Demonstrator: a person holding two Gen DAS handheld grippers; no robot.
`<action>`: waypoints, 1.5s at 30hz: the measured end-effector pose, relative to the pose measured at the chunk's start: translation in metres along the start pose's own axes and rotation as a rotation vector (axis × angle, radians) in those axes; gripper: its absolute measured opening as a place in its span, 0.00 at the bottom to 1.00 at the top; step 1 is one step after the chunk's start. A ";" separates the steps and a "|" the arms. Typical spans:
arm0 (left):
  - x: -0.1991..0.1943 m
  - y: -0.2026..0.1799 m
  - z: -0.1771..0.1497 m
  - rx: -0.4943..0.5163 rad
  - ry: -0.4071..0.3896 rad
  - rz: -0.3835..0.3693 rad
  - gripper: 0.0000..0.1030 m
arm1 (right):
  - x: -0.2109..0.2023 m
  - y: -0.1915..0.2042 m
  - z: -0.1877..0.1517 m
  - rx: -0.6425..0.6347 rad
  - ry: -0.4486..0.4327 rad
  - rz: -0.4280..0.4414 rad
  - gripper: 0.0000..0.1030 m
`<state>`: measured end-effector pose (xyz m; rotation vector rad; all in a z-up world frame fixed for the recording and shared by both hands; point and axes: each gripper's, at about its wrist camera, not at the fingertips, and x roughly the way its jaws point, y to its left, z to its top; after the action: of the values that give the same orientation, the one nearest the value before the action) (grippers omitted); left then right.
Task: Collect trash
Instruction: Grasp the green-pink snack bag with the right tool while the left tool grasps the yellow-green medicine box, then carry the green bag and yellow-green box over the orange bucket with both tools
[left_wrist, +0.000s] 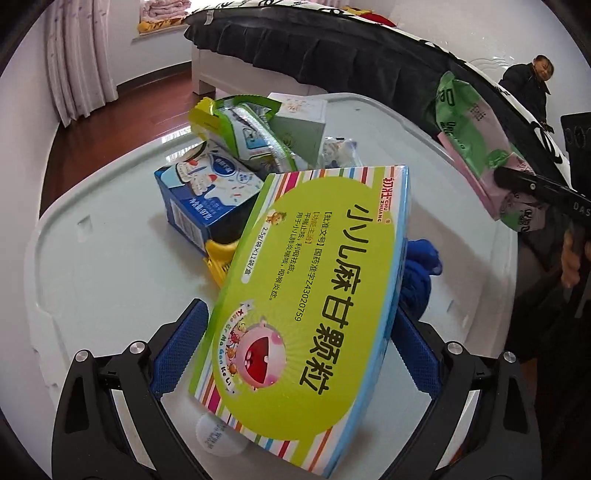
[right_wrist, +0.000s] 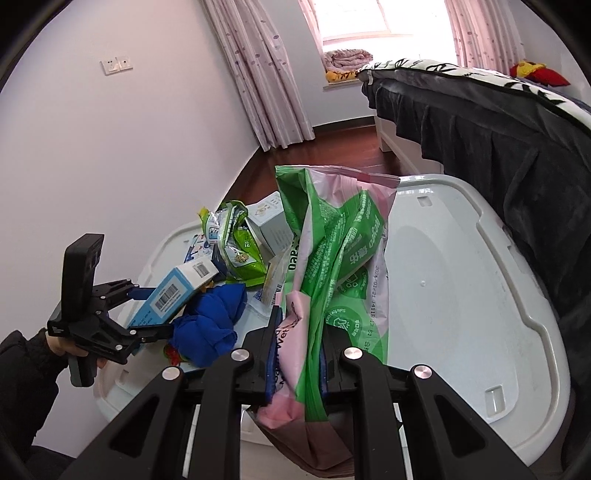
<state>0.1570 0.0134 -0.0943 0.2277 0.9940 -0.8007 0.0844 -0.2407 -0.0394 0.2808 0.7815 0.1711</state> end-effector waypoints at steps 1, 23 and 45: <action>0.000 0.001 0.000 -0.001 -0.001 -0.004 0.90 | 0.000 0.000 0.000 0.003 -0.001 0.007 0.16; 0.003 0.017 -0.009 -0.065 -0.004 -0.047 0.84 | -0.009 0.002 -0.004 -0.024 -0.022 0.040 0.16; -0.049 -0.024 -0.002 -0.016 -0.136 0.013 0.81 | -0.026 0.010 -0.001 -0.048 -0.056 0.074 0.16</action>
<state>0.1243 0.0219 -0.0515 0.1633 0.8698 -0.7853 0.0649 -0.2378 -0.0201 0.2679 0.7114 0.2504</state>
